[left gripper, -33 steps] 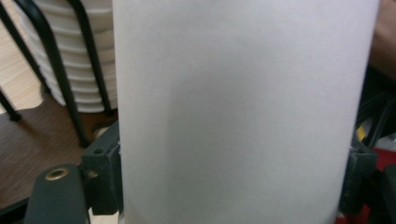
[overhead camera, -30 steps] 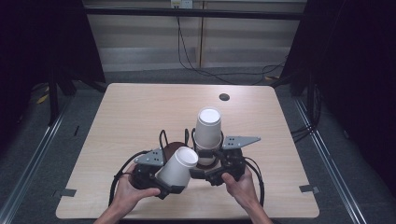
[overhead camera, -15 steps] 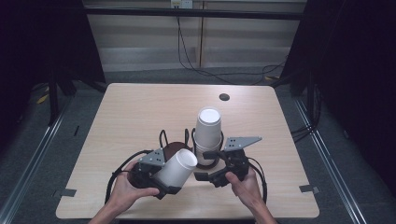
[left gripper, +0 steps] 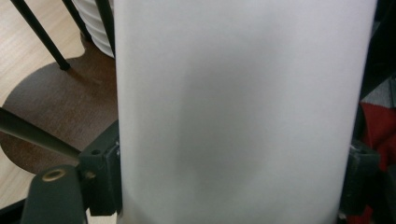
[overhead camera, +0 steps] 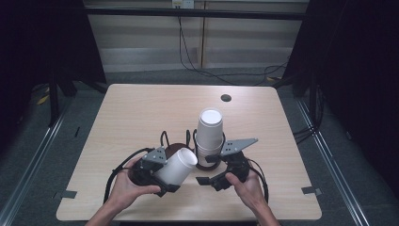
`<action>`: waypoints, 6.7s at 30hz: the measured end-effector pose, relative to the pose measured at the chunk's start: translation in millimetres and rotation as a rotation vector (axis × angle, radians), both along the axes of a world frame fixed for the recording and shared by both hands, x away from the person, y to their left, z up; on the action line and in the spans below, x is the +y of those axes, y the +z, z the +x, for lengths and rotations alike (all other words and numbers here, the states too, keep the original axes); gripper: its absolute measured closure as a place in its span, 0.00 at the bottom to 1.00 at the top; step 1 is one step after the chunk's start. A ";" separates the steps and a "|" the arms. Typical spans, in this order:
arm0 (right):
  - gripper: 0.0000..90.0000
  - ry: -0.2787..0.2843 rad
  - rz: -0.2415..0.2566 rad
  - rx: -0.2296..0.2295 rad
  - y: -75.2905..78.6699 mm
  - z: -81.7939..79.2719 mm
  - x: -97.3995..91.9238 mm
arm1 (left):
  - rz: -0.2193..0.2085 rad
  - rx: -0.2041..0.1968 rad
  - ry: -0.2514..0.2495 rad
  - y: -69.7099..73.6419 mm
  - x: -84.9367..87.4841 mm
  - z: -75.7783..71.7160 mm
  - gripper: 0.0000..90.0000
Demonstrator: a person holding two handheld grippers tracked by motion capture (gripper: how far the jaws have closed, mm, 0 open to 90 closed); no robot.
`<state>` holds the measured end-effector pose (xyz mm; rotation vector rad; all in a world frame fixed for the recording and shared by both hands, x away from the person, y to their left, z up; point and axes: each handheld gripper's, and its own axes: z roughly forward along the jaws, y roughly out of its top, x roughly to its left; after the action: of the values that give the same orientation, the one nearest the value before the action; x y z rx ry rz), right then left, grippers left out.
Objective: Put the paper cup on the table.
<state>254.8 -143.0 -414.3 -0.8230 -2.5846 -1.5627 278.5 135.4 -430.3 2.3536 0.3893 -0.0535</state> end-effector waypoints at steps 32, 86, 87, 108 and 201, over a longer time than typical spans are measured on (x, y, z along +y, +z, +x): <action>0.18 0.242 -0.330 0.037 -1.0 2.9 15.3 | 0.377 -0.048 -0.184 7.0 -39.8 -0.7 0.20; 0.29 0.400 -0.437 0.120 -12.0 -1.6 49.8 | 0.387 -0.064 -0.366 0.8 -54.3 -25.6 0.17; 0.29 0.399 -0.440 0.114 -12.0 -1.4 49.6 | 0.374 -0.063 -0.356 0.0 -54.0 -26.0 0.17; 0.30 0.347 -0.426 0.106 -12.9 0.4 47.6 | 0.273 -0.103 -0.329 -1.7 -41.6 -17.5 0.12; 0.29 0.209 0.043 0.001 -13.2 7.3 -8.1 | -0.480 -0.004 0.001 2.2 33.6 -10.1 0.18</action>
<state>262.0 -151.1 -427.5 -0.5297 -2.5299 -1.5499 268.4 169.0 -428.1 1.8796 0.3327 -0.1273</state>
